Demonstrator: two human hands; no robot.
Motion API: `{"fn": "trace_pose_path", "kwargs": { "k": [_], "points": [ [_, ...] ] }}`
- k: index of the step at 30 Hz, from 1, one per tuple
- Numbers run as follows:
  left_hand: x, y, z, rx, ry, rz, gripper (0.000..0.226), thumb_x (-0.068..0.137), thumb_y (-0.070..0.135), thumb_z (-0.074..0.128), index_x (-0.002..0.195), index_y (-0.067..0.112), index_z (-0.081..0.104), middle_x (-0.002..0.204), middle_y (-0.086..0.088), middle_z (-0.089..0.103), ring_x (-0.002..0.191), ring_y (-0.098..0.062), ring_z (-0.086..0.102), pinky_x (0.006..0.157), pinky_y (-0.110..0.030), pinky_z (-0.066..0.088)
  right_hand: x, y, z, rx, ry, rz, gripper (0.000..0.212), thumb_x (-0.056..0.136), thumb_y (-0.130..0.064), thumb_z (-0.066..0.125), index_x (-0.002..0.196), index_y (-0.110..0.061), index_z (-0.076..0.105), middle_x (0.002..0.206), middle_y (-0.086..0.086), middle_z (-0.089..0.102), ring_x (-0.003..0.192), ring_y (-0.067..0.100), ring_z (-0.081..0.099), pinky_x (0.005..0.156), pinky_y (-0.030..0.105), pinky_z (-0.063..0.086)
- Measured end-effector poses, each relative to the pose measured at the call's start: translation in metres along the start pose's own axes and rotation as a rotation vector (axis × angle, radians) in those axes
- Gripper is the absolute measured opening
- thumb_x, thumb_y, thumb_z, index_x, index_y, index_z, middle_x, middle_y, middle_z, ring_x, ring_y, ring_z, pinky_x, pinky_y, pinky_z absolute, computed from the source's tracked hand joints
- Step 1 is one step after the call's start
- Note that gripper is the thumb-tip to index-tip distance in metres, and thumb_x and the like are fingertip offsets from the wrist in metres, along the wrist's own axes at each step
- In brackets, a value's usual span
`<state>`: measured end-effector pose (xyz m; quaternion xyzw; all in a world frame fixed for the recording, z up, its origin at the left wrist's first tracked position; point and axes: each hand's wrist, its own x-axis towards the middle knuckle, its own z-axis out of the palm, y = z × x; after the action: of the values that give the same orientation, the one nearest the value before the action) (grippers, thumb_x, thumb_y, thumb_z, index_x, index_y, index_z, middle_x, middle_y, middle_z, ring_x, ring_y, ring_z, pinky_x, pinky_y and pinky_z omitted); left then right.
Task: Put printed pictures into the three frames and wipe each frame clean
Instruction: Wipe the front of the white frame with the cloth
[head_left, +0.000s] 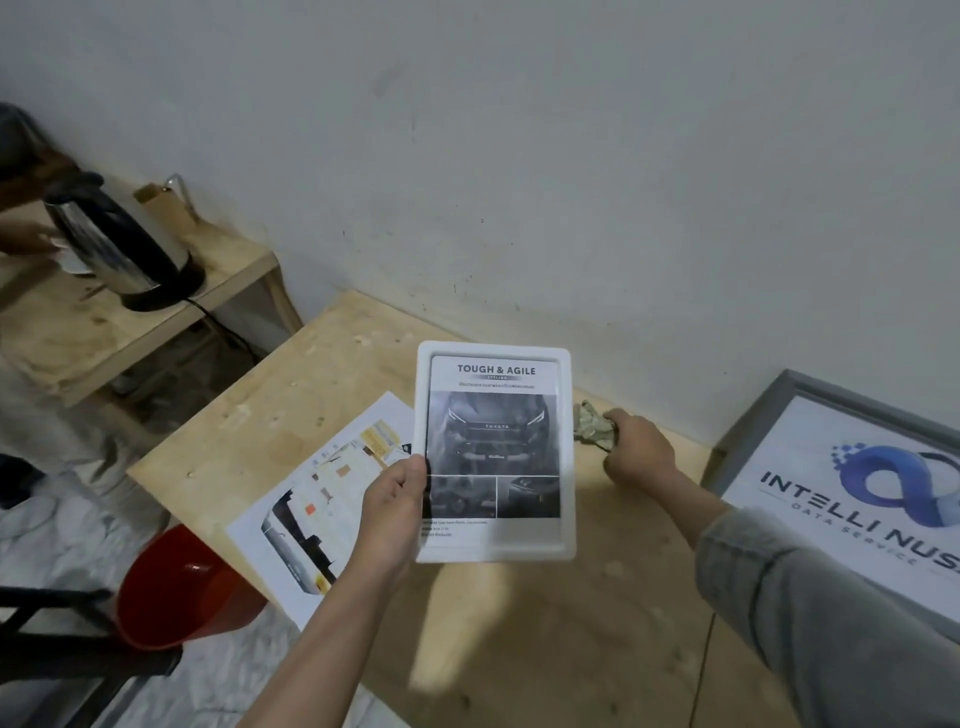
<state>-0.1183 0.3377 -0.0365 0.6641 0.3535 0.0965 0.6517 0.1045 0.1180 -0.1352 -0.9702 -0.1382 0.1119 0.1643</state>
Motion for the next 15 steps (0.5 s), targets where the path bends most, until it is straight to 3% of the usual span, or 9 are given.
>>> {"fn": "trace_pose_path", "kwargs": {
  "k": [4,7,9,12,15],
  "points": [
    [-0.006,0.007,0.011,-0.011,-0.012,0.055,0.034,0.1,0.027,0.044,0.081,0.009,0.065,0.082,-0.005,0.069,0.078,-0.019,0.064,0.071,-0.029,0.048,-0.027,-0.01,-0.04,0.311,0.265,-0.025,0.041,0.078,-0.005,0.053,0.117,-0.014,0.056,0.105,0.008,0.065,0.091,0.027,0.06,0.071,0.031,0.047],
    [-0.02,0.016,0.023,-0.013,-0.008,0.133,0.027,0.1,0.021,0.046,0.081,0.011,0.064,0.079,0.001,0.067,0.075,-0.01,0.061,0.069,-0.023,0.047,-0.054,-0.022,-0.09,0.492,0.492,-0.088,0.036,0.085,-0.003,0.046,0.119,-0.006,0.055,0.11,0.012,0.063,0.098,0.027,0.058,0.075,0.025,0.04],
    [-0.03,0.016,0.033,-0.01,-0.012,0.194,0.029,0.099,0.02,0.048,0.08,0.004,0.063,0.076,-0.001,0.063,0.072,-0.012,0.057,0.07,-0.028,0.044,-0.075,-0.031,-0.12,0.542,0.643,-0.176,0.039,0.085,-0.007,0.043,0.121,-0.004,0.054,0.112,0.01,0.061,0.1,0.02,0.055,0.081,0.022,0.039],
    [-0.047,0.019,0.052,-0.018,-0.021,0.255,0.034,0.098,0.019,0.049,0.081,-0.009,0.059,0.073,-0.009,0.057,0.072,-0.017,0.052,0.068,-0.031,0.039,-0.099,-0.041,-0.149,0.388,0.773,-0.433,0.042,0.08,-0.002,0.044,0.12,-0.001,0.055,0.104,0.011,0.061,0.093,0.013,0.051,0.075,0.017,0.039],
    [-0.069,0.025,0.073,-0.049,-0.039,0.295,0.031,0.098,0.016,0.048,0.075,-0.001,0.06,0.068,-0.003,0.057,0.065,-0.01,0.054,0.062,-0.025,0.041,-0.114,-0.036,-0.161,0.012,0.768,-0.671,0.045,0.076,-0.006,0.043,0.117,-0.001,0.06,0.1,0.014,0.064,0.091,0.023,0.055,0.067,0.03,0.05]
  ]
}}
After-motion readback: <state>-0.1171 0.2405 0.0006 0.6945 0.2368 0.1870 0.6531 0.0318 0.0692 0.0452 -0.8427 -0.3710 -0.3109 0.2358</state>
